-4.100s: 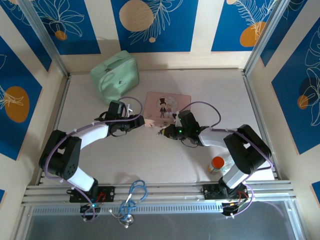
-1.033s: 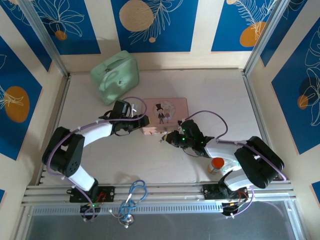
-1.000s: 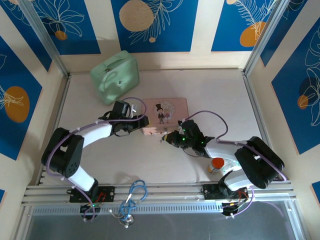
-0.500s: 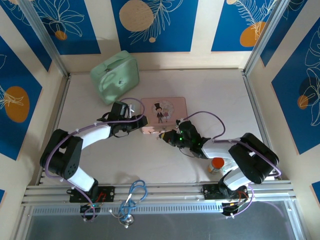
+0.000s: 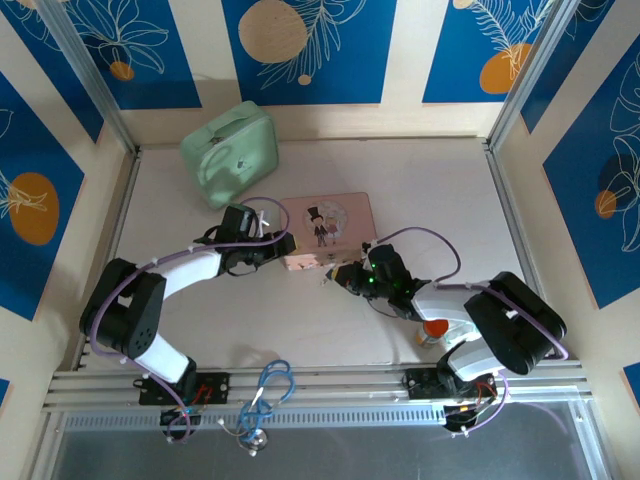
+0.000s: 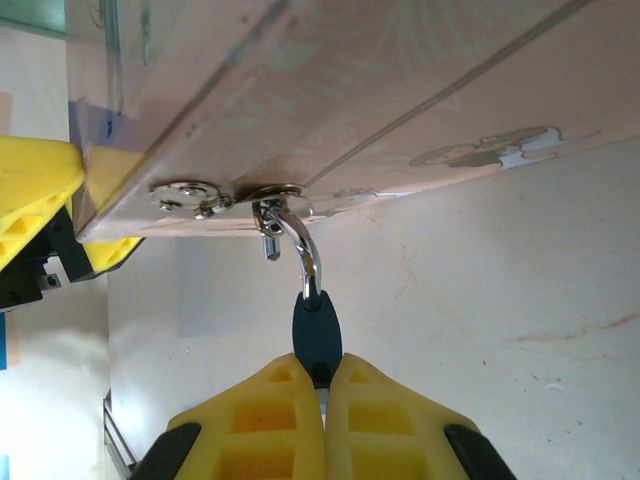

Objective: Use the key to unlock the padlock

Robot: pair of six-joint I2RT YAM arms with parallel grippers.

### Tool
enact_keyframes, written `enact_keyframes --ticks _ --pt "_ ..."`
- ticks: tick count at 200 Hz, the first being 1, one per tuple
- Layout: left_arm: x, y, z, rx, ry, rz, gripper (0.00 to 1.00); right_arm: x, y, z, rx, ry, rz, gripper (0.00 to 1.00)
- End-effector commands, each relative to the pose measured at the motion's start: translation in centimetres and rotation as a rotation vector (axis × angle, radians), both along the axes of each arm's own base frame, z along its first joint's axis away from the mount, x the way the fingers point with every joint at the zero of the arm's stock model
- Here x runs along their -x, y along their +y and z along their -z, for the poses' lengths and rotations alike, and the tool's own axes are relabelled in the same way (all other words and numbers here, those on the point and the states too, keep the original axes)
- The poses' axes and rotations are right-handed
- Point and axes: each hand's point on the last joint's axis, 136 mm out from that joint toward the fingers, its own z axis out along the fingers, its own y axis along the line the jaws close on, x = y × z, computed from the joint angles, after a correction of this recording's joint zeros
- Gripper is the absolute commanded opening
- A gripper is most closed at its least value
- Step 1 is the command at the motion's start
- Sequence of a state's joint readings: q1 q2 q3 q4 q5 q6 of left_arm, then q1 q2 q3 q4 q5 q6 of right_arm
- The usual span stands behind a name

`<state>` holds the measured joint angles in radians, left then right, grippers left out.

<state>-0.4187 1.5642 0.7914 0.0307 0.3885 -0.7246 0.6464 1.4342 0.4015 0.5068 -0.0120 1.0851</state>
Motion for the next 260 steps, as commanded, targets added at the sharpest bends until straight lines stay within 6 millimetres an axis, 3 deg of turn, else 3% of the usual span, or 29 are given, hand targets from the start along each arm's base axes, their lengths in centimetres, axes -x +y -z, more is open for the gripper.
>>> enact_keyframes --ticks 1,56,123,169,260 --pt "2.0 2.9 4.0 -0.123 0.120 -0.050 0.67 1.7 -1.8 3.0 0.089 0.095 -0.009 0.00" --pt "1.9 3.0 3.8 -0.129 0.114 -0.041 0.67 0.9 -0.8 2.6 0.037 0.078 -0.005 0.00" --pt "1.8 3.0 4.0 -0.131 0.122 -0.041 0.67 -0.3 -0.3 0.6 -0.054 -0.005 0.098 0.00" --pt "1.9 3.0 4.0 -0.124 0.122 -0.040 0.66 -0.3 0.1 0.7 -0.042 0.015 0.155 0.00" --pt "2.1 3.1 4.3 -0.121 0.128 -0.042 0.65 -1.0 -0.6 -0.1 -0.054 -0.024 0.283 0.00"
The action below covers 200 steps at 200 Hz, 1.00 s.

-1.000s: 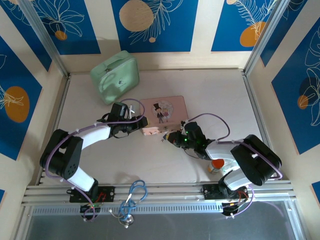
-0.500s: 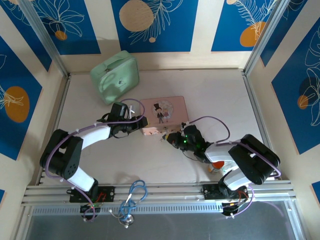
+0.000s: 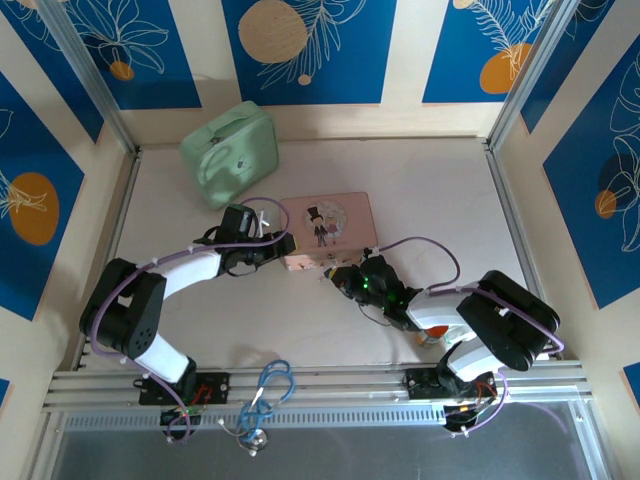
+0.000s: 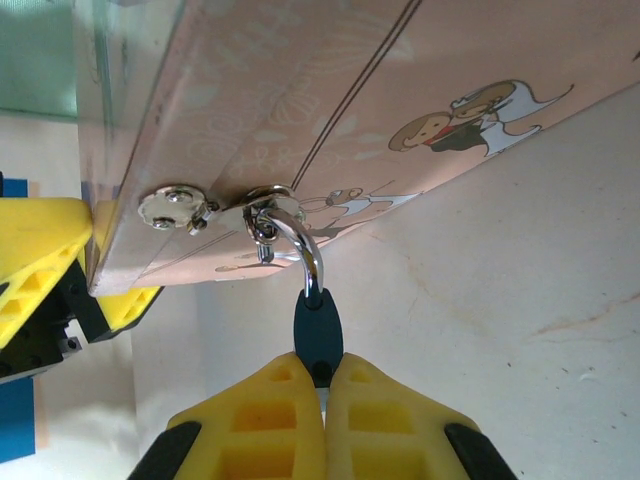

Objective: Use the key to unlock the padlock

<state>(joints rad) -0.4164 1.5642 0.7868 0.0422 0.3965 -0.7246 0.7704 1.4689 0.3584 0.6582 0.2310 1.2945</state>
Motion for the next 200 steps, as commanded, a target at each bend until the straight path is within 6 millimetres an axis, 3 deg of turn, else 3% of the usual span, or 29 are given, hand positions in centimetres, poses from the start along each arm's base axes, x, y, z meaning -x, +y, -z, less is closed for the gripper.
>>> enact_keyframes --ticks 1,73,146,200 --pt "2.1 3.1 4.4 -0.129 0.132 -0.045 0.65 -0.8 -1.3 -0.1 0.008 -0.016 0.092 0.00" --pt "2.1 3.1 4.6 -0.124 0.138 -0.043 0.65 -0.9 -1.8 0.2 0.011 -0.011 0.112 0.00" --pt "1.9 3.1 4.3 -0.126 0.131 -0.040 0.65 -1.8 -0.5 -1.6 -0.020 -0.072 0.126 0.00" --pt "1.6 3.2 4.1 -0.127 0.127 -0.039 0.65 -1.6 -0.7 -0.8 -0.014 -0.066 0.129 0.00"
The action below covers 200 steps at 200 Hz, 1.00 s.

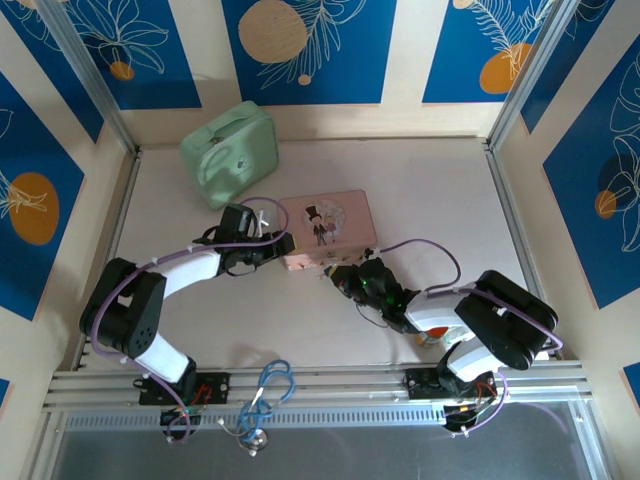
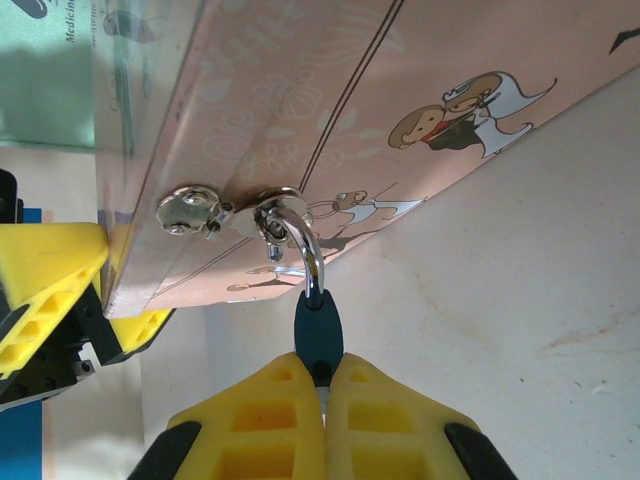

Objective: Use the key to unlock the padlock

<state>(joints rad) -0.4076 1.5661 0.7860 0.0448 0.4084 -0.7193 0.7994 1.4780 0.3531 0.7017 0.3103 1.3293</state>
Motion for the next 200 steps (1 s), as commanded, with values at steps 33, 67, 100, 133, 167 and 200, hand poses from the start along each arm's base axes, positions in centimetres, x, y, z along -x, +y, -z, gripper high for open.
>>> enact_keyframes --ticks 33,67,100,133,167,200 --pt "1.4 3.4 4.1 -0.139 0.129 -0.046 0.65 -0.8 -0.3 -0.2 0.002 -0.042 0.061 0.00" --pt "1.3 3.7 4.0 -0.150 0.125 -0.046 0.65 -1.2 -0.3 -0.4 0.012 -0.056 0.068 0.00" --pt "1.0 3.6 3.6 -0.154 0.120 -0.039 0.65 -1.8 -0.1 -0.2 0.036 -0.062 0.080 0.00" --pt "1.0 3.7 3.3 -0.166 0.115 -0.032 0.65 -1.8 -1.4 0.3 0.028 -0.056 0.123 0.00" --pt "1.2 3.8 3.5 -0.169 0.118 -0.029 0.65 -2.0 -1.2 -0.2 0.002 -0.075 0.115 0.00" --pt "1.1 3.7 3.6 -0.170 0.121 -0.022 0.64 -2.0 -0.9 -0.6 -0.065 -0.077 0.153 0.00"
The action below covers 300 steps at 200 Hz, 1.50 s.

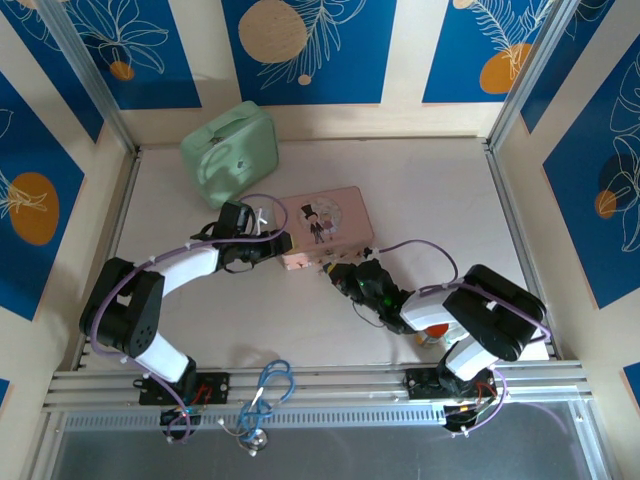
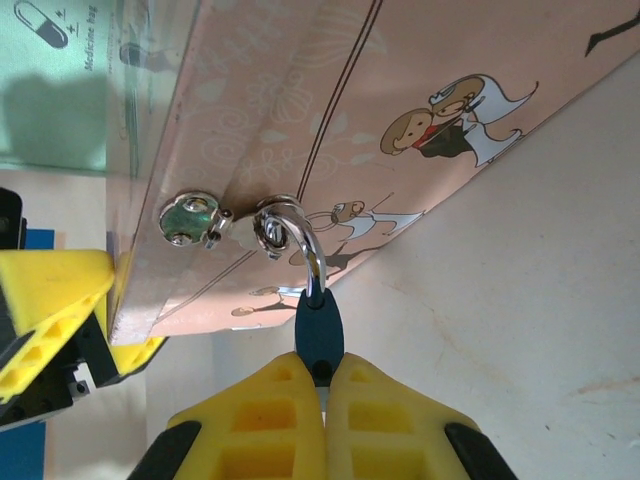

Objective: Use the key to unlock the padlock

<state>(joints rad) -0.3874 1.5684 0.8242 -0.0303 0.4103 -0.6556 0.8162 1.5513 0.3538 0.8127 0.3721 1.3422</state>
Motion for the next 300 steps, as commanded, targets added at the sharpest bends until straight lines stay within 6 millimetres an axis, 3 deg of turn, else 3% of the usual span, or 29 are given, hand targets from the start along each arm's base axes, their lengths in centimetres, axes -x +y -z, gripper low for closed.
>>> enact_keyframes --ticks 1,57,128,172,220,249,267,300 --pt "1.4 3.0 3.8 -0.133 0.122 -0.048 0.64 -1.1 -1.3 -0.8 -0.052 -0.037 0.111 0.00" --pt "1.2 3.4 3.7 -0.139 0.119 -0.055 0.64 -0.1 -1.0 -1.5 -0.026 -0.030 0.153 0.00" --pt "0.5 3.4 3.4 -0.141 0.116 -0.060 0.64 0.5 -3.9 -1.5 0.057 -0.014 0.164 0.00" --pt "-0.9 3.2 2.2 -0.144 0.083 -0.065 0.63 2.7 -3.4 -5.4 0.232 -0.044 -0.100 0.00" --pt "-2.4 2.1 1.1 -0.102 0.062 -0.065 0.63 7.9 -2.2 -7.4 0.385 0.086 -0.480 0.00" --pt "-3.4 1.4 0.1 -0.080 0.043 -0.063 0.64 10.5 -1.0 -6.8 0.400 0.188 -0.632 0.00" --pt "-3.7 1.1 -0.8 -0.069 0.030 -0.056 0.65 11.8 0.2 -5.5 0.382 0.276 -0.717 0.00" --pt "-2.5 0.8 -3.1 -0.079 -0.011 -0.031 0.73 12.2 1.7 -2.3 0.393 0.404 -0.766 0.00"
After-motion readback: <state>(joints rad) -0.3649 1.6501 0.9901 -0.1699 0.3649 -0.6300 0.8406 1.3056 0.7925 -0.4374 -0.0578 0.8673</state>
